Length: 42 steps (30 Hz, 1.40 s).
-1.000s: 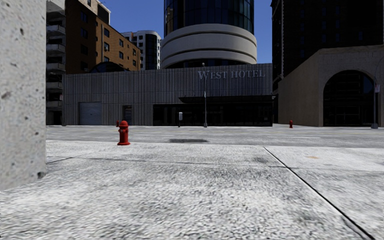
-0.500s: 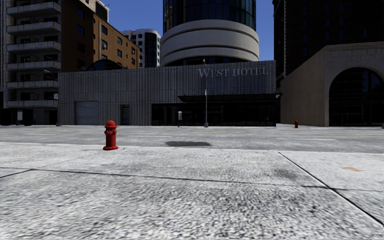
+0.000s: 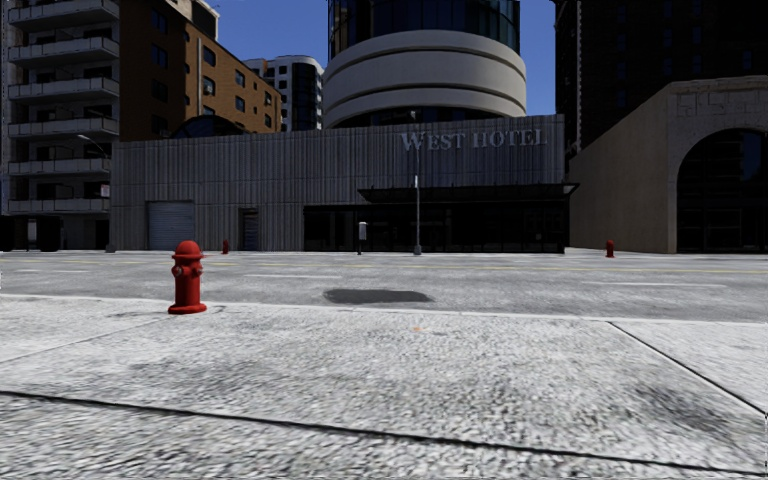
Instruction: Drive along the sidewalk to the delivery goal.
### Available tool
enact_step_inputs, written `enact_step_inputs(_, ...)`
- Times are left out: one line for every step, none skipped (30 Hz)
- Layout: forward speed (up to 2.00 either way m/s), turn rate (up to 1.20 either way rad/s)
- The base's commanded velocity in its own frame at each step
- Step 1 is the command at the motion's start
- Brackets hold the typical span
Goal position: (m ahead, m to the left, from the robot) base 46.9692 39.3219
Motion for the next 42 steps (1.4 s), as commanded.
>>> enact_step_inputs(2.00,1.20)
enact_step_inputs(2.00,1.20)
enact_step_inputs(2.00,1.20)
enact_step_inputs(2.00,1.20)
enact_step_inputs(2.00,1.20)
enact_step_inputs(2.00,1.20)
enact_step_inputs(2.00,1.20)
enact_step_inputs(2.00,1.20)
enact_step_inputs(2.00,1.20)
enact_step_inputs(2.00,1.20)
enact_step_inputs(2.00,1.20)
enact_step_inputs(2.00,1.20)
enact_step_inputs(2.00,1.20)
enact_step_inputs(2.00,1.20)
enact_step_inputs(2.00,1.20)
enact_step_inputs(2.00,1.20)
enact_step_inputs(2.00,1.20)
enact_step_inputs(2.00,1.20)
enact_step_inputs(2.00,1.20)
enact_step_inputs(2.00,1.20)
enact_step_inputs(2.00,1.20)
enact_step_inputs(2.00,1.20)
enact_step_inputs(2.00,1.18)
enact_step_inputs(2.00,0.69)
enact_step_inputs(2.00,0.45)
enact_step_inputs(2.00,0.00)
enact_step_inputs(2.00,0.00)
enact_step_inputs(2.00,0.00)
enact_step_inputs(2.00,0.00)
enact_step_inputs(2.00,0.00)
enact_step_inputs(2.00,0.00)
enact_step_inputs(2.00,0.00)
enact_step_inputs(2.00,0.00)
enact_step_inputs(2.00,0.00)
enact_step_inputs(2.00,0.00)
enact_step_inputs(2.00,0.00)
enact_step_inputs(2.00,0.00)
enact_step_inputs(2.00,0.00)
enact_step_inputs(2.00,0.00)
enact_step_inputs(2.00,0.00)
enact_step_inputs(2.00,0.00)
enact_step_inputs(2.00,0.00)
